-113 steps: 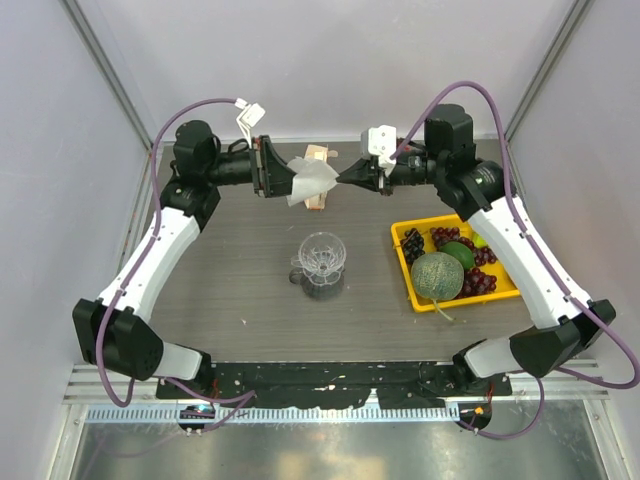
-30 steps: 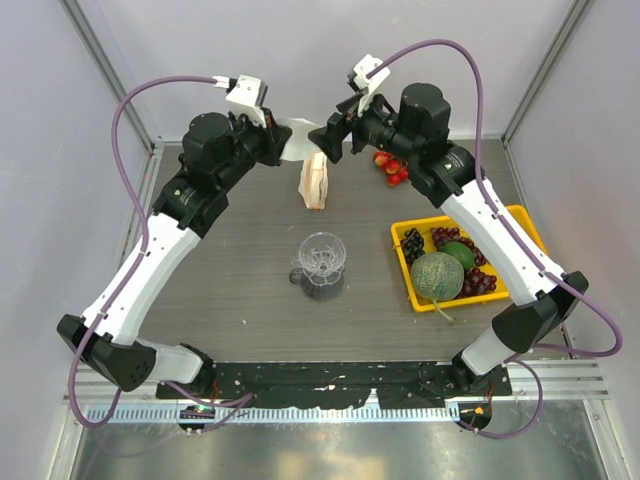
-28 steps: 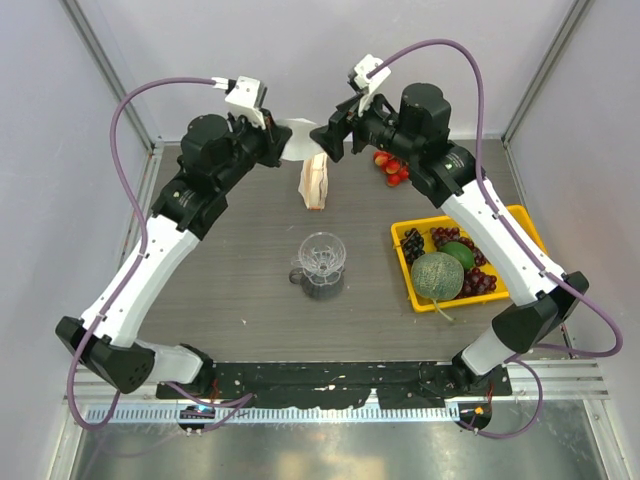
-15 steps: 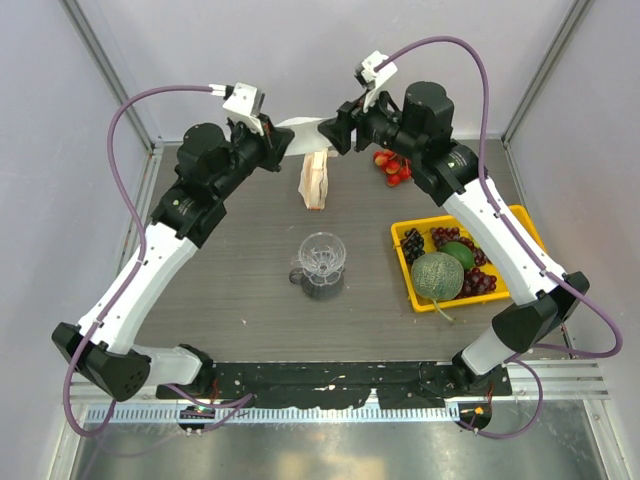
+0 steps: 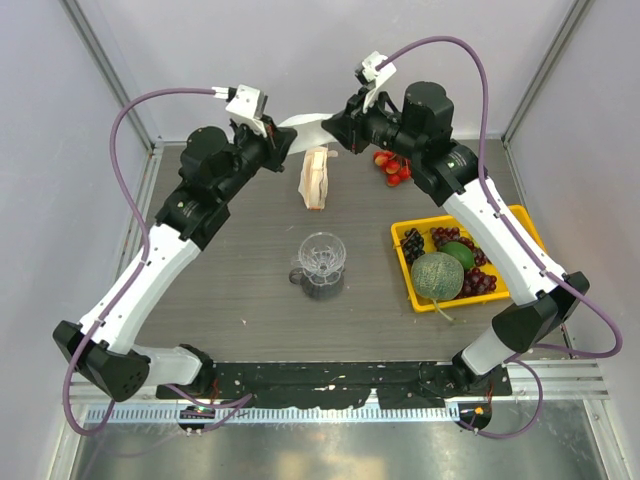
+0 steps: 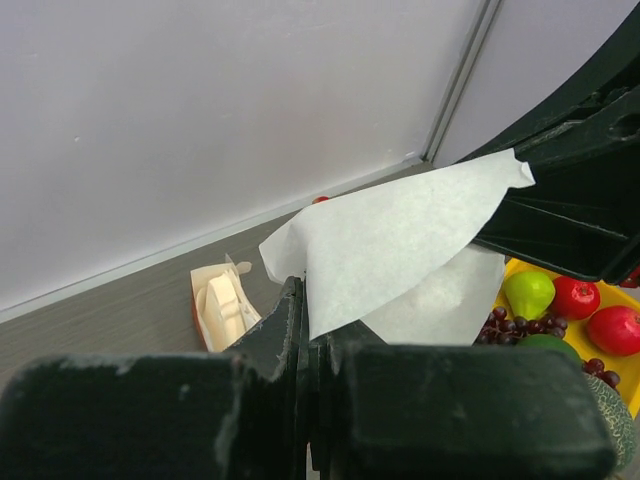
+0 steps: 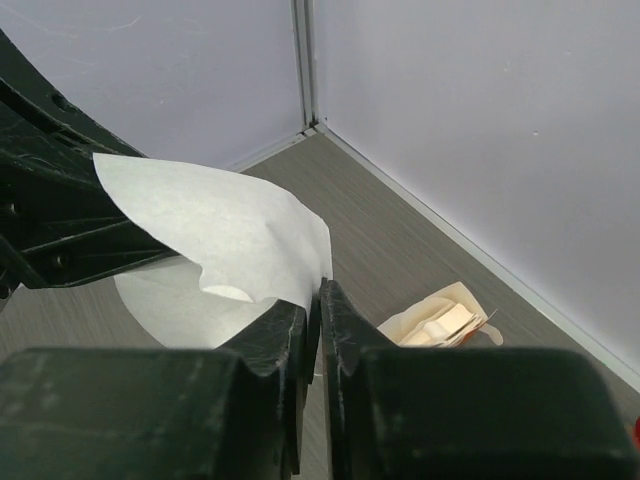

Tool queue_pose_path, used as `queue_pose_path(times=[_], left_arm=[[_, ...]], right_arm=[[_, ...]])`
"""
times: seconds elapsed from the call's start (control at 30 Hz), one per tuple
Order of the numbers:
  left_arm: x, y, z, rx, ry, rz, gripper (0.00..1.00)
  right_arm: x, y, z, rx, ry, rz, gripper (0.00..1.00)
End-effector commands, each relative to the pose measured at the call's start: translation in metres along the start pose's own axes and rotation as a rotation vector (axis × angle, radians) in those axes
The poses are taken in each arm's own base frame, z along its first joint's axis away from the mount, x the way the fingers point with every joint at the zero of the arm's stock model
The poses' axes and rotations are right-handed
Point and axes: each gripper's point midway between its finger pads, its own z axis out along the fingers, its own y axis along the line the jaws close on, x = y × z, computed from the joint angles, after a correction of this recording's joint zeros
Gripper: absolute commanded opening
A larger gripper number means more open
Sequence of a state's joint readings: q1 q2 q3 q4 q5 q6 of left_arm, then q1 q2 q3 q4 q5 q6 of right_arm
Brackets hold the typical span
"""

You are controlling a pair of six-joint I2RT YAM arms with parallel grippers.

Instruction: Place the coffee filter in the dripper

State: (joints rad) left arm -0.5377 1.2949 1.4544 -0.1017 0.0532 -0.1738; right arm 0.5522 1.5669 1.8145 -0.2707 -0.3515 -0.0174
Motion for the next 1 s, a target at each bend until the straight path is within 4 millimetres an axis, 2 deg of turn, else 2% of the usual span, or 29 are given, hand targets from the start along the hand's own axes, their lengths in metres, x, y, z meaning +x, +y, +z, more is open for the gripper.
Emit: queue_pose_path(times=[0.0, 0.03, 0.23, 0.47, 0.63, 0.97], left_arm=[[-0.037, 0.003, -0.008, -0.053, -0.121, 0.029, 0.0], [-0.038, 0.004, -0.008, -0.067, -0.125, 0.033, 0.0], [-0.037, 0.003, -0.005, -0.089, -0.121, 0.028, 0.0], [-0.031, -0.011, -0.002, -0.037, -0.105, 0.01, 0.0], [-0.028, -0.012, 0.001, -0.031, -0.094, 0.002, 0.0], [-0.026, -0.02, 0.002, 0.015, -0.087, -0.008, 0.0]], right_arm=[[-0.034, 0.007, -0.013, -0.013, -0.092, -0.02, 0.1], [-0.033, 0.008, -0.013, -0.016, -0.089, -0.019, 0.05], [-0.033, 0.013, -0.015, -0.007, -0.098, -0.036, 0.05], [-0.031, 0.022, -0.015, -0.03, -0.099, -0.054, 0.05], [-0.031, 0.027, -0.016, -0.058, -0.108, -0.06, 0.05], [-0.032, 0.05, -0.015, -0.19, -0.133, -0.048, 0.05]])
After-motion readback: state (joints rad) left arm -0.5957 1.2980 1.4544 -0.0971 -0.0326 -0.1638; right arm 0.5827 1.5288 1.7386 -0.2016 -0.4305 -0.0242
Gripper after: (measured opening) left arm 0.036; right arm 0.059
